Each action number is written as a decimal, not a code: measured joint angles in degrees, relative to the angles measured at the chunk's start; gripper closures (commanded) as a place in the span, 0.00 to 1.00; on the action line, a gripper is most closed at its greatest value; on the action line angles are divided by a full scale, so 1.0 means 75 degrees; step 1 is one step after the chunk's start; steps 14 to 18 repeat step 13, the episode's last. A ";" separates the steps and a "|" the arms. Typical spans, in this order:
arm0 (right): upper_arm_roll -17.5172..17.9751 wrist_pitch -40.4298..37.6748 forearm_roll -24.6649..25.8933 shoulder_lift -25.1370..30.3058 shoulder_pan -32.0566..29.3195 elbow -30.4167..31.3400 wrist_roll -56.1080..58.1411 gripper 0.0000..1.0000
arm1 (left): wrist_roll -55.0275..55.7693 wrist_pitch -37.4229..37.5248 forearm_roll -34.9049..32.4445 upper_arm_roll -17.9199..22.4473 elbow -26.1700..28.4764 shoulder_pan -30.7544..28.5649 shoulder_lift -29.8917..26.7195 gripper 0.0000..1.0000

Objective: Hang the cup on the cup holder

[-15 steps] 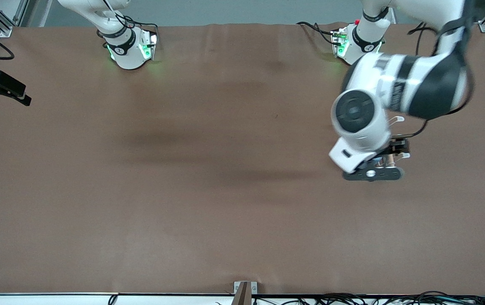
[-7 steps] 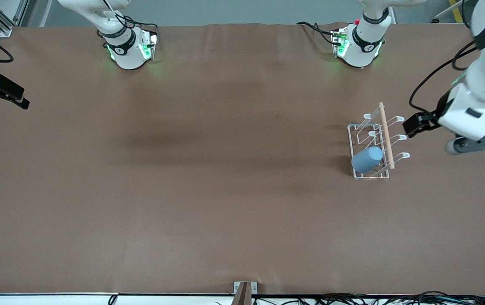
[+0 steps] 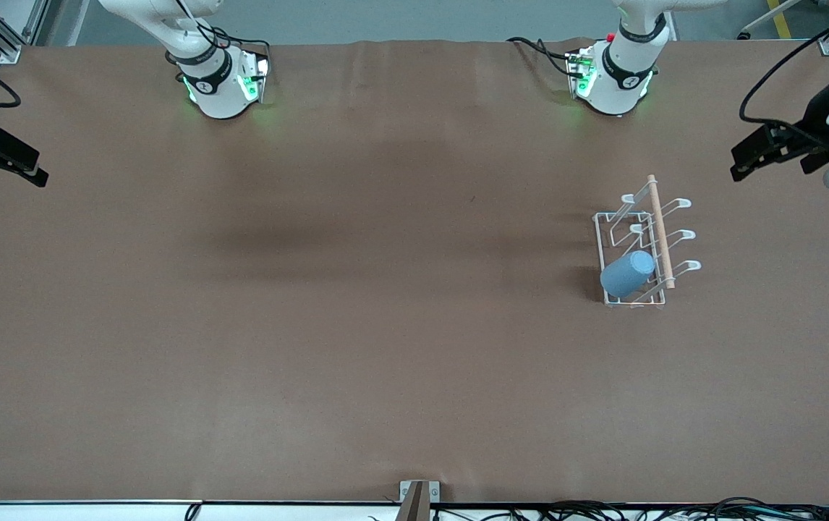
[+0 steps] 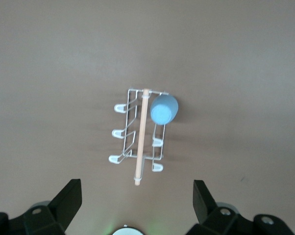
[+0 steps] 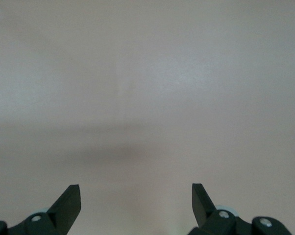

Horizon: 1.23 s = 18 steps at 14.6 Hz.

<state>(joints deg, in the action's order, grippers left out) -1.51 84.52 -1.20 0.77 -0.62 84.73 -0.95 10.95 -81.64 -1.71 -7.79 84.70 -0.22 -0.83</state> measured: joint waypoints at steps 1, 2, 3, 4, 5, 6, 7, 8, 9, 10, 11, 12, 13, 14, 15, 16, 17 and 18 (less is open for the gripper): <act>0.0000 -0.0004 0.0001 0.0000 0.0000 0.0000 -0.0001 0.00 | -0.0130 -0.0130 0.0012 0.0002 0.0400 -0.0011 -0.0269 0.00; 0.0000 -0.0009 0.0001 0.0000 0.0000 0.0000 -0.0001 0.00 | -0.0286 -0.0318 0.0014 0.0001 0.0773 -0.0011 -0.0505 0.00; -0.0001 -0.0014 0.0001 0.0000 0.0000 0.0000 -0.0001 0.00 | -0.0426 -0.0466 0.0014 0.0003 0.1108 -0.0012 -0.0711 0.00; 0.0000 -0.0015 0.0002 0.0000 0.0000 0.0000 -0.0002 0.00 | -0.0504 -0.0562 0.0014 0.0011 0.1359 -0.0015 -0.0865 0.00; -0.0001 -0.0015 0.0002 0.0000 0.0000 0.0000 -0.0007 0.00 | -0.0567 -0.0623 0.0014 0.0019 0.1508 -0.0024 -0.0959 0.00; 0.0000 -0.0013 0.0002 0.0000 0.0000 0.0000 -0.0040 0.00 | -0.0591 -0.0648 0.0015 0.0031 0.1571 -0.0031 -0.1002 0.00; 0.0001 -0.0013 0.0002 0.0000 0.0000 0.0000 -0.0102 0.00 | -0.0604 -0.0667 0.0014 0.0041 0.1575 -0.0036 -0.1006 0.00; 0.0002 -0.0013 0.0002 0.0000 0.0000 0.0000 -0.0140 0.00 | -0.0615 -0.0706 0.0015 0.0045 0.1566 -0.0040 -0.1000 0.00; 0.0002 -0.0013 0.0002 0.0000 0.0000 0.0000 -0.0157 0.00 | -0.0620 -0.0741 0.0015 0.0049 0.1532 -0.0045 -0.0983 0.00; 0.0002 -0.0013 0.0002 0.0000 0.0000 0.0001 -0.0170 0.00 | -0.0620 -0.0766 0.0014 0.0051 0.1480 -0.0045 -0.0957 0.00; 0.0002 -0.0013 0.0006 0.0000 0.0000 0.0001 -0.0186 0.00 | -0.0620 -0.0777 0.0015 0.0051 0.1430 -0.0045 -0.0928 0.00; 0.0002 -0.0009 0.0023 0.0000 0.0000 0.0002 -0.0195 0.00 | -0.0620 -0.0779 0.0015 0.0051 0.1385 -0.0045 -0.0899 0.00; 0.0003 -0.0003 0.0045 0.0000 0.0000 0.0002 -0.0199 0.00 | -0.0620 -0.0779 0.0015 0.0051 0.1354 -0.0045 -0.0872 0.00; 0.0003 -0.0003 0.0045 0.0000 0.0000 0.0002 -0.0199 0.00 | -0.0620 -0.0779 0.0015 0.0051 0.1354 -0.0045 -0.0872 0.00; 0.0003 -0.0003 0.0045 0.0000 0.0000 0.0002 -0.0199 0.00 | -0.0620 -0.0779 0.0015 0.0051 0.1354 -0.0045 -0.0872 0.00; 0.0003 -0.0003 0.0045 0.0000 0.0000 0.0002 -0.0199 0.00 | -0.0620 -0.0779 0.0015 0.0051 0.1354 -0.0045 -0.0872 0.00; 0.0003 -0.0003 0.0045 0.0000 0.0000 0.0002 -0.0199 0.00 | -0.0620 -0.0779 0.0015 0.0051 0.1354 -0.0045 -0.0872 0.00; 0.0003 -0.0003 0.0045 0.0000 0.0000 0.0002 -0.0199 0.00 | -0.0620 -0.0779 0.0015 0.0051 0.1354 -0.0045 -0.0872 0.00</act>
